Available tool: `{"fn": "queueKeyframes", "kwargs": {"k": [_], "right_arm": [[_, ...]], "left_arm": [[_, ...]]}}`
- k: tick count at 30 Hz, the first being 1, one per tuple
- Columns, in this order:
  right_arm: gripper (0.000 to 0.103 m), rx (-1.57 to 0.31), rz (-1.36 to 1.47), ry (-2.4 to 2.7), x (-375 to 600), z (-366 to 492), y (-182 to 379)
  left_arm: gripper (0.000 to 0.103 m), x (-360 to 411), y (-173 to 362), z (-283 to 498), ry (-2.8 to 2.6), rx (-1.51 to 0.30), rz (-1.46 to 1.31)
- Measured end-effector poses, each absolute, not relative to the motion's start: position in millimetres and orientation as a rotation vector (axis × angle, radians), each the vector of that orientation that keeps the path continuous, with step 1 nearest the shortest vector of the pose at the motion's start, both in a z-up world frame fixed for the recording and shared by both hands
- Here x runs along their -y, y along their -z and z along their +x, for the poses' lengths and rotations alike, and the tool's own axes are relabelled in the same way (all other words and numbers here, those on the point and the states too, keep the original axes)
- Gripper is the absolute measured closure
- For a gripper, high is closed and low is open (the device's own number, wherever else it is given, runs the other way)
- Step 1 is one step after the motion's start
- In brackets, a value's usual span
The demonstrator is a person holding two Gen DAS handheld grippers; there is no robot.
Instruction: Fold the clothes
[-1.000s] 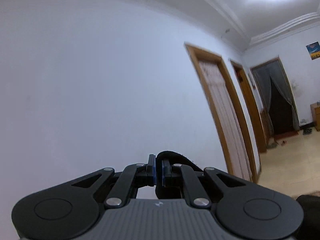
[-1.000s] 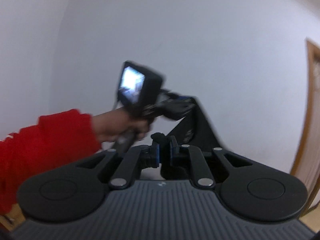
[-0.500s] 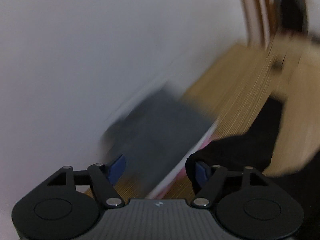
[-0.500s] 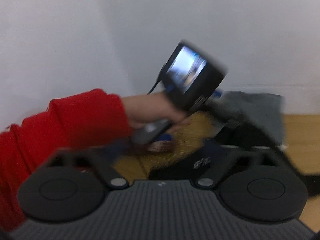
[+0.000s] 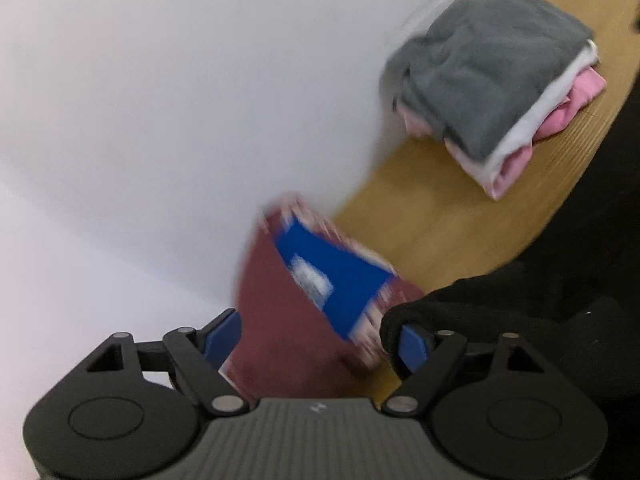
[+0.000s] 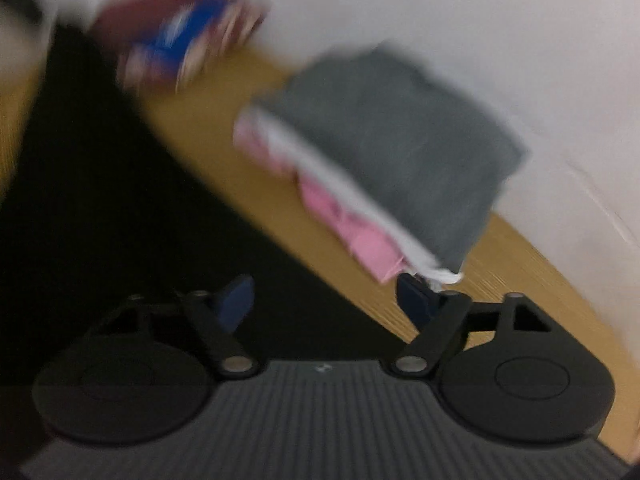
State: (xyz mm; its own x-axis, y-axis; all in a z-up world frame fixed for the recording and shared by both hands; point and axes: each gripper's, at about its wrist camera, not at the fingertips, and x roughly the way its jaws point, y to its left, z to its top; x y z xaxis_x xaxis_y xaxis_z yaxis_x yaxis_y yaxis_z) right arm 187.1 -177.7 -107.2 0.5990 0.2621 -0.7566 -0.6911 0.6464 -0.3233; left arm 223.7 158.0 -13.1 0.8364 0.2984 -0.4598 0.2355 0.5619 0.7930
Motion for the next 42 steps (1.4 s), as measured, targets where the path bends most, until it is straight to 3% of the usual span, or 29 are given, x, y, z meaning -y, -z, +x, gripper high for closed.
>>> {"fn": "queueKeyframes", "kwargs": {"k": [1,3,5,6,7,8,9,16,22,27,35,42], "right_arm": [[0.024,-0.738,-0.698,-0.656,177.5,199.3,124.1],[0.024,-0.796,-0.732,-0.748,184.6,235.6,161.1],[0.023,-0.868,-0.719,-0.801,192.8,258.1,185.1],[0.028,-0.880,-0.653,-0.821,199.4,267.3,185.7],[0.047,-0.891,-0.587,-0.840,205.9,276.5,186.3],[0.078,-0.894,-0.542,-0.850,211.6,283.3,187.0],[0.098,-0.871,-0.563,-0.831,214.5,282.4,188.1],[0.099,-0.825,-0.658,-0.644,270.8,267.7,197.3],[0.098,-0.905,-0.629,-0.305,407.2,229.2,203.1],[0.098,-1.026,-0.568,-0.071,512.1,164.3,204.4],[0.098,-1.133,-0.508,0.171,600.8,61.2,212.6],[0.096,-1.154,-0.373,0.350,674.0,12.9,202.2]], "left_arm": [[0.008,-147.0,14.4,215.8,-0.074,-0.575,1.044],[0.007,-134.0,16.4,203.1,-0.120,-0.602,1.123],[0.007,-134.5,22.0,192.6,-0.110,-0.720,1.154],[0.007,-137.5,25.6,187.7,-0.094,-0.794,1.159],[0.007,-140.8,29.3,182.6,-0.089,-0.862,1.169],[0.007,-144.9,33.4,177.8,-0.119,-0.911,1.199],[0.007,-148.4,36.7,174.0,-0.179,-0.938,1.242],[0.007,-172.2,25.9,149.3,-0.445,-0.912,1.460],[0.007,-112.1,6.1,88.3,-0.233,-0.938,0.928],[0.008,-58.6,57.3,46.6,-0.024,-1.051,0.566],[0.013,-0.2,130.8,6.8,0.078,-1.239,0.083],[0.021,56.3,137.0,-2.4,0.207,-1.171,0.015]]}}
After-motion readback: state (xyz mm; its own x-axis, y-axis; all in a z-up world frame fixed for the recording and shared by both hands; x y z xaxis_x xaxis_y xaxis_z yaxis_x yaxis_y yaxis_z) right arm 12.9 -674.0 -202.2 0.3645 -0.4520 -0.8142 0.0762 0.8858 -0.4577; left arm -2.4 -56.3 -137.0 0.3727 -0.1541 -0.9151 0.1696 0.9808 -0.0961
